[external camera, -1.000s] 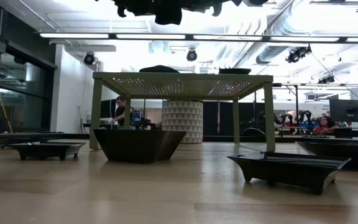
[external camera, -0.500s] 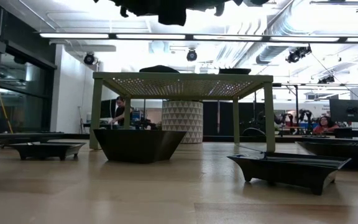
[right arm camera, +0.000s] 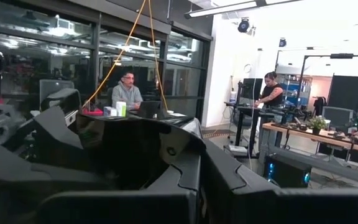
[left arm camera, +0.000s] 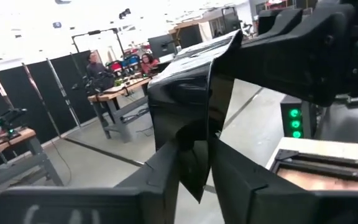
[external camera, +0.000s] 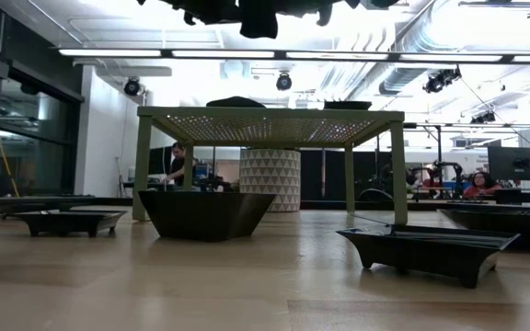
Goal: Pick & Place Mini shaped plates
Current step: Stack the black distorted square plate on the other black distorted square plate on the shelf
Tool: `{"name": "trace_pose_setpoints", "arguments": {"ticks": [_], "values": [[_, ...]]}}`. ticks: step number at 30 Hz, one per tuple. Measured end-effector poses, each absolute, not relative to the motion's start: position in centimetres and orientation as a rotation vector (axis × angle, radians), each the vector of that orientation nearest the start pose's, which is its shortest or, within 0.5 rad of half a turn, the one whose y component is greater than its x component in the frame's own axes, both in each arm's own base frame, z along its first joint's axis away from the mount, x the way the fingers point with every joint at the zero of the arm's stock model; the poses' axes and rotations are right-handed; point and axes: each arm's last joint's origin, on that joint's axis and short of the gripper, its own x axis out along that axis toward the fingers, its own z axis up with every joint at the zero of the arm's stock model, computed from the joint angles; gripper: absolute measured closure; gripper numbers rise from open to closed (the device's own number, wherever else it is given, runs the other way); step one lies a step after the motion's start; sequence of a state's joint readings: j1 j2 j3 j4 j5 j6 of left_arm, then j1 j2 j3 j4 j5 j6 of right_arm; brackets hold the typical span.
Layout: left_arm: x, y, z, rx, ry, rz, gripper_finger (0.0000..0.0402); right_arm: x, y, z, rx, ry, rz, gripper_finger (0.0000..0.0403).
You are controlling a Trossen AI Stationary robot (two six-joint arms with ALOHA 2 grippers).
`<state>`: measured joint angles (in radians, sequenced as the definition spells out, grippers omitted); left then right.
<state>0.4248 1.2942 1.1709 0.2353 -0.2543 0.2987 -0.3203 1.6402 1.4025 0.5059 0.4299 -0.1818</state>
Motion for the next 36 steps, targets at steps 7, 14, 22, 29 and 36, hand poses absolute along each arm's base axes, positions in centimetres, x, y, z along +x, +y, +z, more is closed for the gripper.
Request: {"name": "trace_pose_setpoints", "arguments": {"ticks": [7, 14, 22, 29, 36], "values": [[25.8, 12.6, 40.3, 0.364, 0.002, 0.741, 0.0276, 35.8, -13.2, 38.9, -0.152, -0.166, -0.776, 0.0402], [24.2, 12.0, 41.4, 0.408, 0.011, 0.789, 0.0261, 35.1, -14.3, 38.9, -0.097, -0.091, -0.800, 0.0403], [21.6, 11.0, 42.5, 0.441, 0.065, 0.845, 0.0261, 34.3, -15.5, 41.2, -0.094, 0.029, -0.835, 0.0403], [18.2, 10.8, 42.8, 0.352, 0.108, 0.816, 0.0261, 32.1, -16.6, 44.1, -0.008, 0.193, -0.858, 0.0403], [16.6, 12.3, 41.2, 0.164, 0.141, 0.647, 0.0261, 29.7, -17.3, 45.8, 0.081, 0.313, -0.840, 0.0403]]}}
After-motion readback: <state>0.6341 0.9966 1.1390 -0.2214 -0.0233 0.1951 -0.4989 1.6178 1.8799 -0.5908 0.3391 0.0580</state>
